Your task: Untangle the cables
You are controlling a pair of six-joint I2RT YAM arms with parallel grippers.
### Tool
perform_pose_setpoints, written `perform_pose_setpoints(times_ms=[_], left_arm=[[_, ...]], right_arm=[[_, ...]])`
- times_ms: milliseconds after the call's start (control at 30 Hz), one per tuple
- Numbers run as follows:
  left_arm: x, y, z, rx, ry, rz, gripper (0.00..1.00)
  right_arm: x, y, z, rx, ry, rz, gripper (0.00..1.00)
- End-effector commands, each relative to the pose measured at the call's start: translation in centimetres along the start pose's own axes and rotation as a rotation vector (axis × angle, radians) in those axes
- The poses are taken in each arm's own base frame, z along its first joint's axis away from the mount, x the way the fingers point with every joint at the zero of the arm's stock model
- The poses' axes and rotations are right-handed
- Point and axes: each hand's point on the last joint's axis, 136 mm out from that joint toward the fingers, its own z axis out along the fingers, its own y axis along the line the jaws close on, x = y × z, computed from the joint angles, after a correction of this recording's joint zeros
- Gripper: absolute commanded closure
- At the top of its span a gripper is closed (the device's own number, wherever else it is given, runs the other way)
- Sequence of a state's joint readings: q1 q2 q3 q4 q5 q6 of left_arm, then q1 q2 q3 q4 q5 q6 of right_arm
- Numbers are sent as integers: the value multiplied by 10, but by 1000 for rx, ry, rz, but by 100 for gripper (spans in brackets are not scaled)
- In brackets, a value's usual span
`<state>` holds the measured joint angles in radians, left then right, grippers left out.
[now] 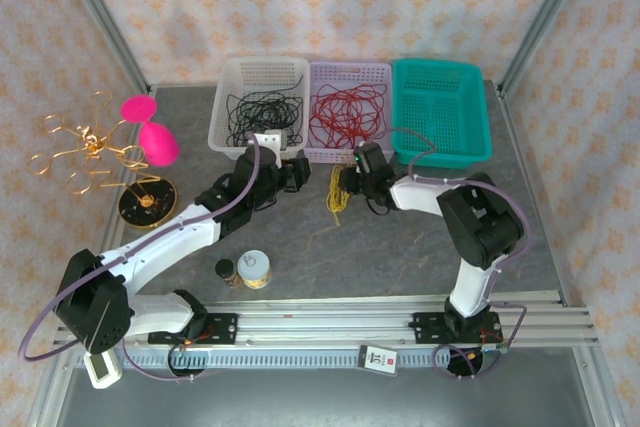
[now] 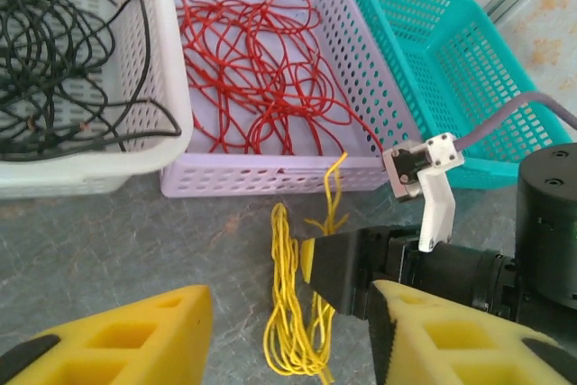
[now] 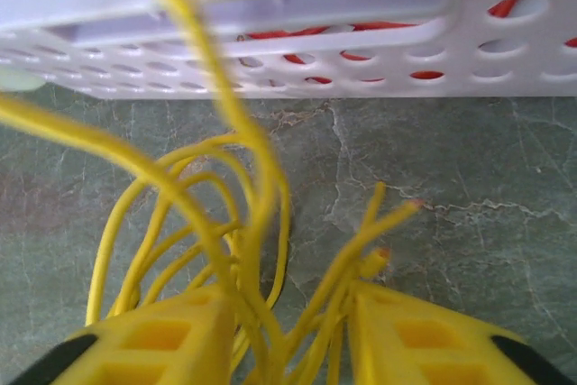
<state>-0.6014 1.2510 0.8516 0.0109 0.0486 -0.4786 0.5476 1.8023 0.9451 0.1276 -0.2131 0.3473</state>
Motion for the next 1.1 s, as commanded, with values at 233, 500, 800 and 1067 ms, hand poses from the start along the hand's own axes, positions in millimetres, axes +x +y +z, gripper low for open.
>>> perform_pose_setpoints(times_ms=[233,500,800,1067], left_arm=[[13,3,-6,23,31,-6,56],[47,8,-15,93,79,-45,59],[68,-1,-20,207,106,-69,60],[75,4,-25,212,101,-103,63]], right_arm=[[73,3,-57,10,173,-102,70],[52,13,-108,18,82,-155,41],[1,38,-95,66,38,-304,54],[-12,77,-71,-53,58,-386,53]])
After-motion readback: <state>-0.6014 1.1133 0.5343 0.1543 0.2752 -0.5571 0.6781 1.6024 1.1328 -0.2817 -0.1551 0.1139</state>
